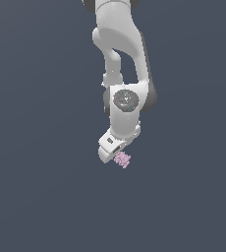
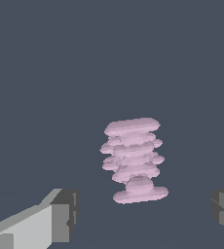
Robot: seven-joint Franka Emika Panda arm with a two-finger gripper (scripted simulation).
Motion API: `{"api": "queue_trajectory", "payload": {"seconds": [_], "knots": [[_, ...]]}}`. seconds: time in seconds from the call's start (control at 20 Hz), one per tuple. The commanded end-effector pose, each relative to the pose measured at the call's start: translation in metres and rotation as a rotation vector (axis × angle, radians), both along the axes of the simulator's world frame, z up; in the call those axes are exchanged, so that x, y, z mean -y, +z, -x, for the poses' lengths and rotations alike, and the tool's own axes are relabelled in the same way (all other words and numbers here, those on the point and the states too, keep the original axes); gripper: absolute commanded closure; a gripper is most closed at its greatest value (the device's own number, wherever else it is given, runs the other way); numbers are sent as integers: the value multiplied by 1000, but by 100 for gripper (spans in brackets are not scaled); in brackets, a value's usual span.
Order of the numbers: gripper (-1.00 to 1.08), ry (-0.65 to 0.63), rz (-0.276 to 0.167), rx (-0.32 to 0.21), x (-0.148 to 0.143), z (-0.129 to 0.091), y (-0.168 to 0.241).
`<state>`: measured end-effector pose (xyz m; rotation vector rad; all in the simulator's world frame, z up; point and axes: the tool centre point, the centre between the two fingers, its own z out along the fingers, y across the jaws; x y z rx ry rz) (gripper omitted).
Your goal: Pick up the object and move it to a goal position.
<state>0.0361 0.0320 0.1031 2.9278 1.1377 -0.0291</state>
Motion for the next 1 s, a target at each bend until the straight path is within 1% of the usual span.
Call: {"api": "queue_trajectory", "payload": {"seconds": [0.0, 0.3, 0.65, 0.95], "knots": [[-92, 50, -3, 6, -4, -4, -2], [-92, 117, -7, 15, -9, -10, -5], [-92, 125, -8, 16, -10, -11, -7], [-92, 128, -8, 16, -10, -10, -32]]}}
